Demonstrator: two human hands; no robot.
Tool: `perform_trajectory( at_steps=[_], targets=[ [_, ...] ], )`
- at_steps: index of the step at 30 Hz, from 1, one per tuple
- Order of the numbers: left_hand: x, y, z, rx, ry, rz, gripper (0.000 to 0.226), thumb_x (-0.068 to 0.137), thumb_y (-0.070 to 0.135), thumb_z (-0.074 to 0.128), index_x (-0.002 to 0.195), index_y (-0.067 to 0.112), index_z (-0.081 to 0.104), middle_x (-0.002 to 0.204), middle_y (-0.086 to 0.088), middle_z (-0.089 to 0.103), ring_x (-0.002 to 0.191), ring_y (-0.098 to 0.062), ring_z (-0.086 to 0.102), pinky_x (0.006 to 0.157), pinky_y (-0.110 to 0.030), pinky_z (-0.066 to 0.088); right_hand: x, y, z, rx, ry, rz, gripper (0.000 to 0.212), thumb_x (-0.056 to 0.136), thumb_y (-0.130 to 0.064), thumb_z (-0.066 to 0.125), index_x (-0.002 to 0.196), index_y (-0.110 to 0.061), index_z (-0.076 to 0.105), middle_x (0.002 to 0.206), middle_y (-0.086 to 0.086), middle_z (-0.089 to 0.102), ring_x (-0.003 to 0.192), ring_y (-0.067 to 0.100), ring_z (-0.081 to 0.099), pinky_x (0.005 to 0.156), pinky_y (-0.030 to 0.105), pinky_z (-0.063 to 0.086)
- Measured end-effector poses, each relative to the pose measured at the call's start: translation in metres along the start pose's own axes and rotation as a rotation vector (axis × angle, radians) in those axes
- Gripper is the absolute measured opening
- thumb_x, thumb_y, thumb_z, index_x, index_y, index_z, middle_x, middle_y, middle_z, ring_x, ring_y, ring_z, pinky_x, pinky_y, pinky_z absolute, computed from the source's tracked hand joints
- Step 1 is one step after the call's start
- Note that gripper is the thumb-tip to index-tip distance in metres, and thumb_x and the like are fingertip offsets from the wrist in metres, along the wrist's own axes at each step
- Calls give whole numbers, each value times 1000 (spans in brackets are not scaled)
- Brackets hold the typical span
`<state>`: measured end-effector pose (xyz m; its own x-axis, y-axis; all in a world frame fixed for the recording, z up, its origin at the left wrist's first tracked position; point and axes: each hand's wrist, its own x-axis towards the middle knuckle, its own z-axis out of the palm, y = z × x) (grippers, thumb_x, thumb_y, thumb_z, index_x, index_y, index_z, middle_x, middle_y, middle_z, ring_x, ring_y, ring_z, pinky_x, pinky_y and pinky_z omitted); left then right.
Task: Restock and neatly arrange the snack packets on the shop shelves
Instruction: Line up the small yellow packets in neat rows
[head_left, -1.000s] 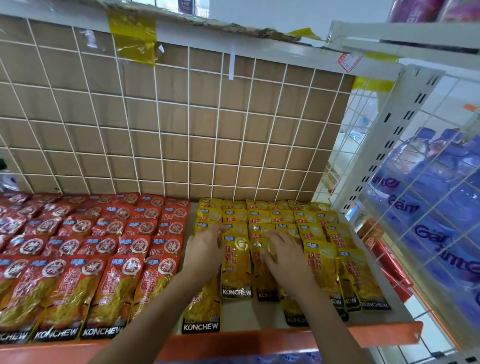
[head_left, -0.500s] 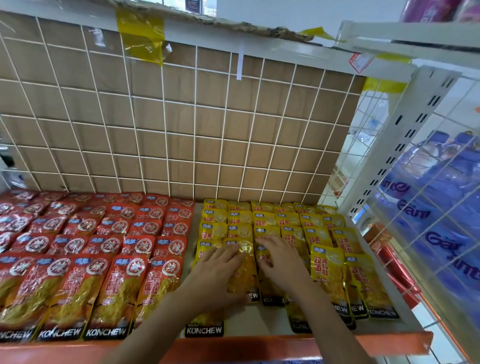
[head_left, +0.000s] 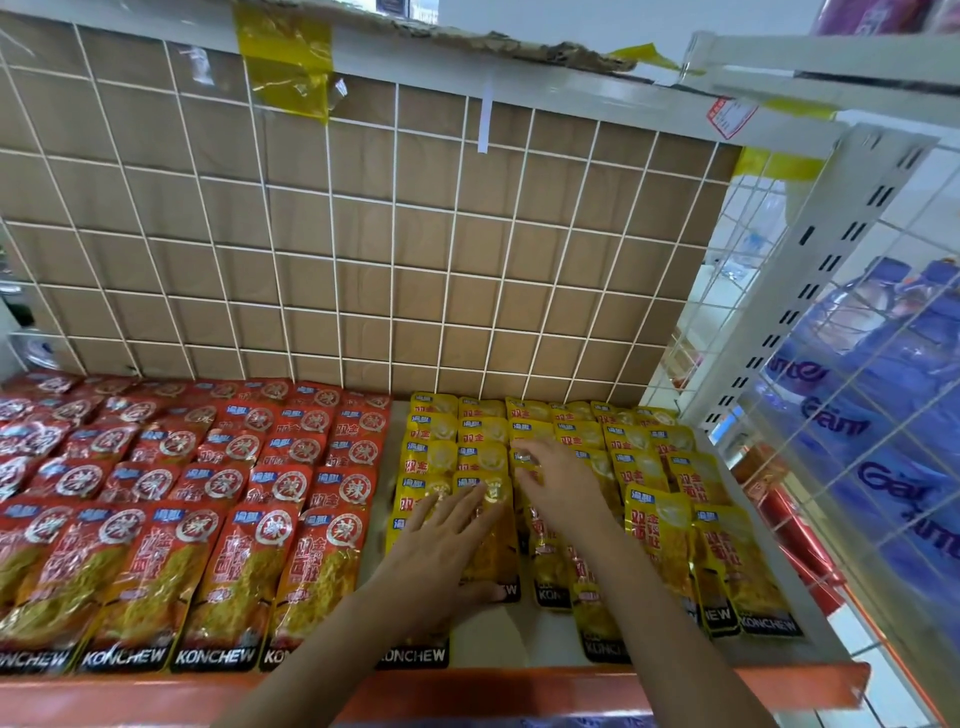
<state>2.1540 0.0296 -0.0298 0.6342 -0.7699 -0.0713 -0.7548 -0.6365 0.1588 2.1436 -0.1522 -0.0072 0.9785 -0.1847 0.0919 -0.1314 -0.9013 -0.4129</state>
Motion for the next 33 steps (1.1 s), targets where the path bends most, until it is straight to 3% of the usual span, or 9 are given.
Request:
perform_trajectory(
  at_steps=[3,7,10,12,14,21,25,30,33],
  targets=[
    [-2,1,0,43,50,-8,83,84,70,-4,125,30,56,126,6,59,112,-9,58,90,-31,47,26,-6,3,23,-42,28,28,93,-24,51,120,-19,59,111,-2,59,103,15,56,79,23,40],
    [-1,-2,2,52,59,13,79,82,76,7,133,29,46,135,5,52,120,-11,53,97,-35,43,50,-8,9,68,-115,133,22,87,-30,61,105,-16,60,104,0,59,97,17,56,79,29,43],
    [-2,-3,1,-27,47,76,82,76,75,27,144,29,23,152,2,27,138,-15,29,111,-38,10,57,-9,9,98,-145,169,14,86,-26,63,95,-16,58,101,0,60,93,16,55,81,31,44],
    [-2,-3,1,-51,66,96,86,76,74,29,148,33,8,157,4,7,143,-15,6,108,-31,-12,60,-9,10,115,-140,170,10,86,-22,63,91,-14,58,99,0,61,87,14,53,79,30,44],
    [-2,-3,3,-50,81,96,88,74,75,26,148,35,0,157,7,-2,143,-13,-4,103,-27,-22,62,-7,11,139,-140,170,7,86,-19,62,89,-14,58,102,2,62,87,14,55,76,29,44],
    [-1,-3,3,-16,47,92,92,70,80,26,146,39,-4,157,9,-7,143,-10,-8,107,-30,-19,66,0,6,206,-165,120,5,84,-12,64,89,-10,62,106,6,65,90,12,53,77,23,39],
    [0,-3,3,-12,66,107,94,65,84,12,146,39,-3,157,8,-4,143,-12,-5,106,-30,-20,65,1,8,223,-140,105,7,84,-10,64,91,-7,64,105,4,65,90,10,53,78,23,40],
    [1,-3,4,8,76,98,89,74,78,29,146,39,-5,157,8,-3,143,-11,-5,107,-32,-17,65,2,11,219,-106,115,5,84,-13,66,88,-10,65,103,3,66,91,11,56,78,25,43],
    [1,-1,2,10,64,101,90,70,80,20,146,39,-4,157,8,-2,143,-12,-3,107,-31,-17,64,2,12,208,-95,115,6,84,-14,65,89,-10,65,101,2,65,87,9,53,75,23,39]
  ],
)
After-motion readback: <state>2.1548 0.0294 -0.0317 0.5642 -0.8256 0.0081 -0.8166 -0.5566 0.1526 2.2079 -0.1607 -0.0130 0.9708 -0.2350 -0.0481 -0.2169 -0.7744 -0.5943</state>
